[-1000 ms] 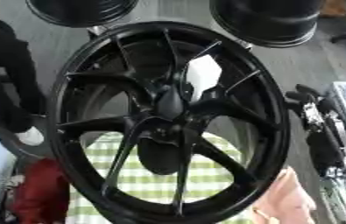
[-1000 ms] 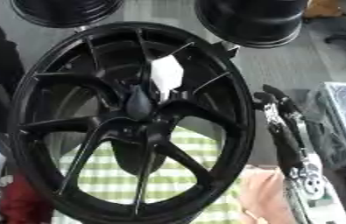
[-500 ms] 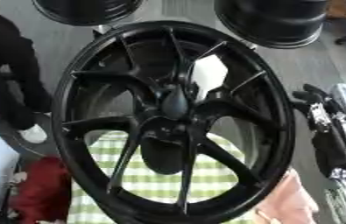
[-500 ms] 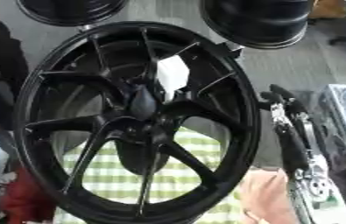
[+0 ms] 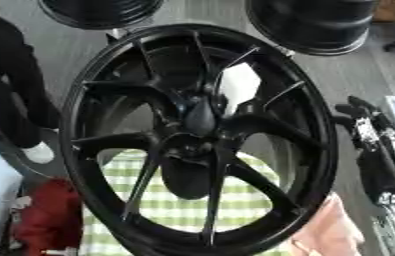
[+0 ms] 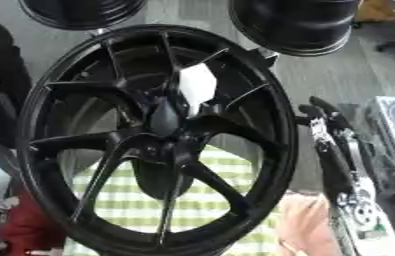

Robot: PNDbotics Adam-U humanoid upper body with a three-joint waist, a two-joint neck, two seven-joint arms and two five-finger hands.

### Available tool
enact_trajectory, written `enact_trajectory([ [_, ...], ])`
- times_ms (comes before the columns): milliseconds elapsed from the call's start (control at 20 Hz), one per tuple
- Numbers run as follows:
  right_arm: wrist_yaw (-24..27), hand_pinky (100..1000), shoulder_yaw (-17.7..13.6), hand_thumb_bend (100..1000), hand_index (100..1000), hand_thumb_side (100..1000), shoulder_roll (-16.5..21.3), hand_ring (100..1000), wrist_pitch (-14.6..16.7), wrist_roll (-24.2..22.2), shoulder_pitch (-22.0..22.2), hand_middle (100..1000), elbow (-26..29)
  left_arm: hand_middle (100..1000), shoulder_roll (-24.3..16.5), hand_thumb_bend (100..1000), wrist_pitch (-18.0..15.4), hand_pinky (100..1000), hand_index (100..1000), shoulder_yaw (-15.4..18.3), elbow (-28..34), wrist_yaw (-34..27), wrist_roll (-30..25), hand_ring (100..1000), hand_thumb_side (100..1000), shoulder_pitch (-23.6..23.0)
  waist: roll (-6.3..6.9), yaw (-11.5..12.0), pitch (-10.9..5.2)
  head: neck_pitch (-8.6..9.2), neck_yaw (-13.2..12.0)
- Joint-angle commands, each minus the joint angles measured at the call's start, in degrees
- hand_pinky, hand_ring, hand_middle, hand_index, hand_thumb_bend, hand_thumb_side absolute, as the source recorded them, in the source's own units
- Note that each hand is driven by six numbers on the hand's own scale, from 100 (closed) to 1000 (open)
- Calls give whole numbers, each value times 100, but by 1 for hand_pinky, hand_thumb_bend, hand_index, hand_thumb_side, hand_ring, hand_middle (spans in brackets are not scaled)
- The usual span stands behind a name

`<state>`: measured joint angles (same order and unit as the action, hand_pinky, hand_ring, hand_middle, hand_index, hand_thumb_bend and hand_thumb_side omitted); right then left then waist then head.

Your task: Pull the pin out of the wheel hub.

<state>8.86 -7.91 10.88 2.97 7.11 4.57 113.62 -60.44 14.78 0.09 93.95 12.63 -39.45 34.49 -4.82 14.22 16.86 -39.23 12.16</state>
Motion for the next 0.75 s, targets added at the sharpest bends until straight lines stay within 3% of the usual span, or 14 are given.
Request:
enact_trajectory([
  [50, 47, 1000, -40, 100, 859, 612, 80, 749, -8, 15, -17, 744, 97, 786, -155, 100, 91, 786, 887, 187, 86, -118, 306, 778, 605, 103, 44, -2, -79, 23, -13],
  [150, 62, 1000, -43, 100, 859, 612, 81, 748, -8, 23, -16, 743, 97, 744, -61, 100, 253, 736, 838, 264, 157, -444, 986, 703, 660, 135, 42, -3, -84, 27, -14],
  [350, 100, 1000, -36, 100, 859, 611, 81, 748, -12, 32, -22, 743, 97, 729, 372, 100, 475, 668, 793, 359, 514, -1509, 3048, 628, 741, 140, 28, -15, -93, 21, -56],
  [500, 138, 1000, -30, 100, 859, 610, 74, 748, -1, 26, -39, 743, 97, 776, 994, 100, 445, 653, 803, 357, 1026, -2228, 4492, 643, 771, 30, 3, -44, -98, 8, -104],
  [750, 213, 1000, -27, 100, 859, 609, 75, 748, 6, 13, -64, 743, 97, 810, 2165, 147, 166, 651, 829, 412, 1441, -2855, 5920, 659, 817, -271, -28, -71, -110, 7, -226],
])
